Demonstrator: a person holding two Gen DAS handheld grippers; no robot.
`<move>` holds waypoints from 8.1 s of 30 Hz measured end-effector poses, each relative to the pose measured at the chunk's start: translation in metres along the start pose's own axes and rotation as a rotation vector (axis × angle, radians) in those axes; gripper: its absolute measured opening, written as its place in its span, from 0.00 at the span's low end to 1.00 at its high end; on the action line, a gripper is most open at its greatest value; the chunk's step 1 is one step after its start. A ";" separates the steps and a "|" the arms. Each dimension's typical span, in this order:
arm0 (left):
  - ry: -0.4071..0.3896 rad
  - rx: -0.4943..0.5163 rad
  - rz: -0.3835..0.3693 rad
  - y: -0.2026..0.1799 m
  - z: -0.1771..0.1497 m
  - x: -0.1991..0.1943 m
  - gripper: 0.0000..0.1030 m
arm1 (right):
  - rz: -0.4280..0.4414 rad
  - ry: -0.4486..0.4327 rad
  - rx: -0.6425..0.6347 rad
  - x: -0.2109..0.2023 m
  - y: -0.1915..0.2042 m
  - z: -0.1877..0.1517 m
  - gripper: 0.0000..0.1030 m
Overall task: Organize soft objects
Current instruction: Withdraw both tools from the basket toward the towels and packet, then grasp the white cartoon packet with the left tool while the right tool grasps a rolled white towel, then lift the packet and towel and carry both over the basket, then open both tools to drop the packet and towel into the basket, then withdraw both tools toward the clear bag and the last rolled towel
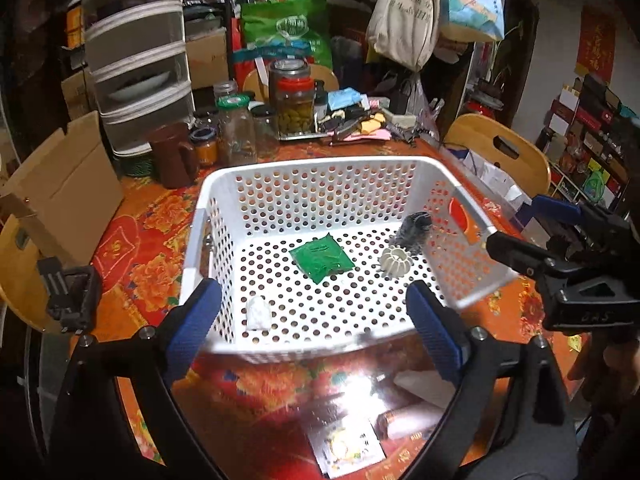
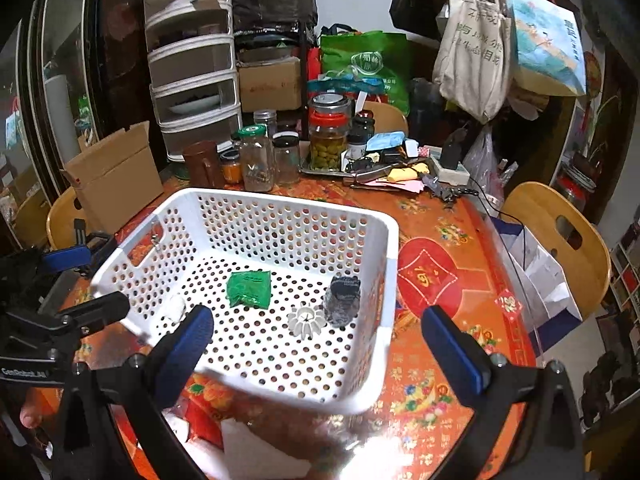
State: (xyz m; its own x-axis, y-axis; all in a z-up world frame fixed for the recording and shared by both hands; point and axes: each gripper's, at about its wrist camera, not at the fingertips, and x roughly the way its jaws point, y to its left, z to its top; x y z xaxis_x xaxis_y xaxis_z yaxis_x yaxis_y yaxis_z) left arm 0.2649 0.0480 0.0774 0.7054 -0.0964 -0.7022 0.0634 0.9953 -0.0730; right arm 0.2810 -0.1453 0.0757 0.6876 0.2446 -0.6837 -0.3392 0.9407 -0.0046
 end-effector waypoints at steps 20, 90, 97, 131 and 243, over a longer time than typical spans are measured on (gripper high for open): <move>-0.052 -0.095 -0.008 -0.002 -0.126 -0.078 0.94 | 0.077 -0.014 0.012 -0.063 0.025 -0.098 1.00; 0.116 0.006 0.020 -0.042 -0.206 0.042 0.25 | 0.198 0.205 0.126 0.049 0.019 -0.158 0.54; 0.059 0.006 0.012 -0.040 -0.207 0.025 0.14 | 0.194 0.184 0.119 0.042 0.016 -0.159 0.39; -0.132 0.020 0.019 -0.031 -0.188 -0.059 0.05 | 0.178 0.035 0.035 -0.038 0.037 -0.147 0.39; -0.027 0.034 0.056 -0.012 -0.058 -0.023 0.94 | 0.068 0.010 0.019 -0.019 0.009 -0.048 1.00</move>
State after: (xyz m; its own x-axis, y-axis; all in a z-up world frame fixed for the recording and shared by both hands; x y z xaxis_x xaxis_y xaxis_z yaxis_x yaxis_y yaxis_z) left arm 0.2070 0.0381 0.0532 0.7272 -0.0409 -0.6852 0.0469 0.9989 -0.0098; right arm 0.2342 -0.1522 0.0536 0.6569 0.3061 -0.6891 -0.3731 0.9261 0.0558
